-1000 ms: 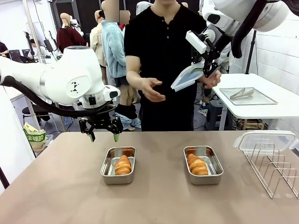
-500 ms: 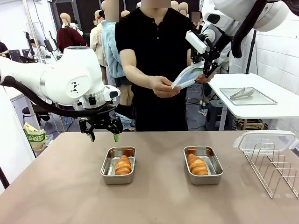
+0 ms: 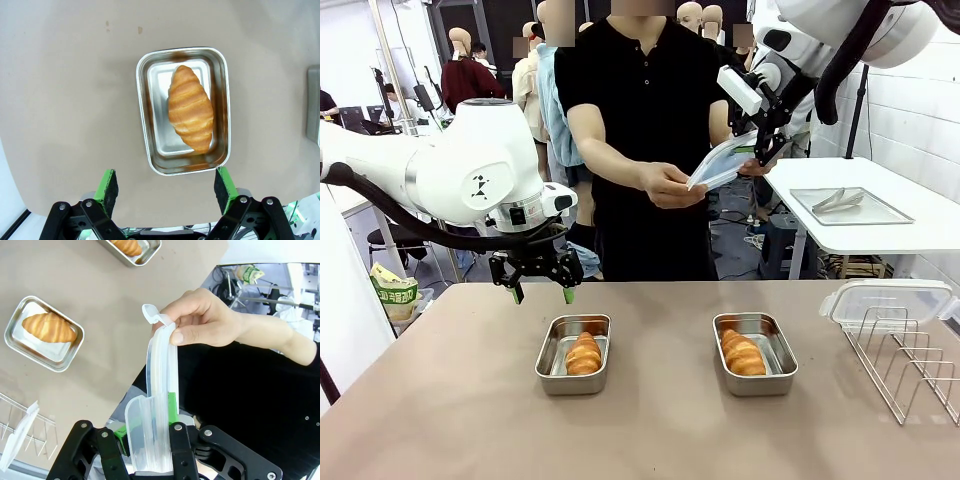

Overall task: Place the bread in airtight containers.
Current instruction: Release when the human grabs the Airtight Container lid, then pick up one Airtight Container lid and hand it to the human.

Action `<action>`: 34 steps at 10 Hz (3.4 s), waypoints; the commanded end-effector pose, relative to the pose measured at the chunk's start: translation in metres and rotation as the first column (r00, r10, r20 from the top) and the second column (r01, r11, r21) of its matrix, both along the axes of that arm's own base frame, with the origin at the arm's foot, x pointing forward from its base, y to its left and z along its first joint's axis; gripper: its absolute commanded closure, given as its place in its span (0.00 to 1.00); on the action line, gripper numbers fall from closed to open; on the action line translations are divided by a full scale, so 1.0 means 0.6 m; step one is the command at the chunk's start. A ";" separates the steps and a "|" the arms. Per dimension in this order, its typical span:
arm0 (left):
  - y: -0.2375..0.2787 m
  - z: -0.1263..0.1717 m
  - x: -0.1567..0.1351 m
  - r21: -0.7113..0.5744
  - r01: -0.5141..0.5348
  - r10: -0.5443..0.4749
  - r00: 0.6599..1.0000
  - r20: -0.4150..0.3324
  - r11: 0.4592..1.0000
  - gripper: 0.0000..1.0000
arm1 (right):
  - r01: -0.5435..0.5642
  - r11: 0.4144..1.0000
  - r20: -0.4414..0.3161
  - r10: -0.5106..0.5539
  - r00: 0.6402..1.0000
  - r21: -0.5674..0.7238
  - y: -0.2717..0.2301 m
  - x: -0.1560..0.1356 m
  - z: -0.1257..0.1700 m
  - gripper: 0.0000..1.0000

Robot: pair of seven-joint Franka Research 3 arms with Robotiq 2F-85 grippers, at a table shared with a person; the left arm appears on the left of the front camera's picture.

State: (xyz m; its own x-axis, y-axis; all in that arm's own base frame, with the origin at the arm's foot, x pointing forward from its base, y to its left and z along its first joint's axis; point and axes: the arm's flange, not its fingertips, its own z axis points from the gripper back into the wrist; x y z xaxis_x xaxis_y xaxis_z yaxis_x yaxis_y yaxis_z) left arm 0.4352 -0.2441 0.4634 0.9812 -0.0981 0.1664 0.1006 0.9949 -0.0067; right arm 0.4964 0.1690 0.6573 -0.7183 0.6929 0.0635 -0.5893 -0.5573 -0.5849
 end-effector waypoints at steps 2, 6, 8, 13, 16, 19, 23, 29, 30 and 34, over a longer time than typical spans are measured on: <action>0.000 0.002 0.000 -0.002 -0.004 0.004 1.000 0.002 1.000 0.00 | -0.007 1.000 0.006 0.007 1.000 0.017 -0.003 -0.002 -0.001 1.00; 0.000 0.002 0.000 -0.002 -0.004 0.004 1.000 0.002 1.000 0.00 | -0.007 1.000 0.006 0.007 1.000 0.017 -0.003 -0.002 -0.001 1.00; 0.000 0.002 0.000 -0.002 -0.004 0.004 1.000 0.002 1.000 0.00 | 0.000 1.000 0.001 0.000 1.000 0.000 0.000 0.000 0.000 1.00; 0.000 0.002 0.000 -0.002 -0.004 0.004 1.000 0.002 1.000 0.00 | 0.007 1.000 -0.026 -0.007 1.000 -0.009 -0.004 -0.003 0.001 0.36; 0.000 0.002 0.000 -0.002 -0.004 0.004 1.000 0.002 1.000 0.00 | 0.022 0.999 -0.049 -0.024 0.999 -0.025 -0.006 -0.001 0.000 0.00; 0.000 0.002 0.000 -0.002 -0.004 0.004 1.000 0.002 1.000 0.00 | 0.038 0.999 -0.061 -0.040 0.997 -0.033 -0.008 0.004 -0.002 0.00; 0.000 0.002 0.000 -0.002 -0.004 0.004 1.000 0.002 1.000 0.00 | 0.020 1.000 -0.051 -0.021 0.999 -0.012 -0.010 0.003 -0.011 0.00; 0.000 0.002 0.000 -0.002 -0.004 0.004 1.000 0.002 1.000 0.00 | 0.020 1.000 -0.051 -0.021 0.999 -0.012 -0.010 0.003 -0.011 0.00; 0.000 0.002 0.000 -0.002 -0.004 0.004 1.000 0.002 1.000 0.00 | 0.020 1.000 -0.051 -0.021 0.999 -0.012 -0.010 0.003 -0.011 0.00; 0.000 0.002 0.000 -0.002 -0.004 0.004 1.000 0.002 1.000 0.00 | 0.020 1.000 -0.051 -0.021 0.999 -0.012 -0.010 0.003 -0.011 0.00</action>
